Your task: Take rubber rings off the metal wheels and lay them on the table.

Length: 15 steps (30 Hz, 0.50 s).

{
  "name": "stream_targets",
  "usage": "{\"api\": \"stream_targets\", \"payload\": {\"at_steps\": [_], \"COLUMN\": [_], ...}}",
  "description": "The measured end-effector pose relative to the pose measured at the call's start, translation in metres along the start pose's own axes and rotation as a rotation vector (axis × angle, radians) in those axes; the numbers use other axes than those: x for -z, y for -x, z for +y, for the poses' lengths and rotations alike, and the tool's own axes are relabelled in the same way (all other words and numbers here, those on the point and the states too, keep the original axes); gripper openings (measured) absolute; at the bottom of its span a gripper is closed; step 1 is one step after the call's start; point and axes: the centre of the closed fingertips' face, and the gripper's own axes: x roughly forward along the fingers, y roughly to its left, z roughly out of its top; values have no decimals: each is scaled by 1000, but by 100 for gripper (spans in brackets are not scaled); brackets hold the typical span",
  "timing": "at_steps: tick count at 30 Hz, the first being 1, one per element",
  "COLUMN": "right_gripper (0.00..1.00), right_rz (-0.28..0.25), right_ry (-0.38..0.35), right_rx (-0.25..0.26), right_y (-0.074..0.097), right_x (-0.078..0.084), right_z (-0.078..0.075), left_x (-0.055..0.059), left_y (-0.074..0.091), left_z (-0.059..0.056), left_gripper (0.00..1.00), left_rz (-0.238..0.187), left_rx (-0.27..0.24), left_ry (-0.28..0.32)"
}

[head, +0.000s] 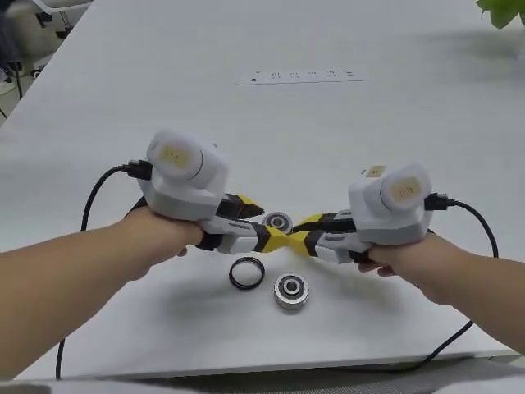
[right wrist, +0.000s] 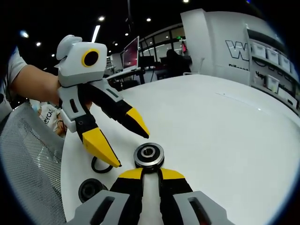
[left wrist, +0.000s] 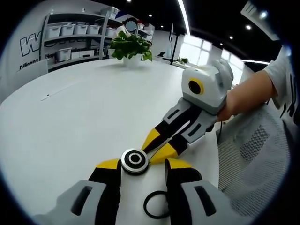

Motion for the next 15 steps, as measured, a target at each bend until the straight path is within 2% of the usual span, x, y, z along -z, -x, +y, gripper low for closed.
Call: {"api": "stream_targets", "payload": {"at_steps": [8, 15], "right_gripper": [9, 9], "right_rz": [-1, -3], "right_ry": [4, 2], "right_rx": [-1, -1], "right_y": [0, 0], "right_x": [0, 0], "right_z": [0, -1], "left_x": [-1, 0], "left_y": [-4, -8], "left_z": [5, 2], "left_gripper": [26, 21], "left_rz": [11, 22], "left_rx": [-8, -3], "left_ry": [-2, -29]}}
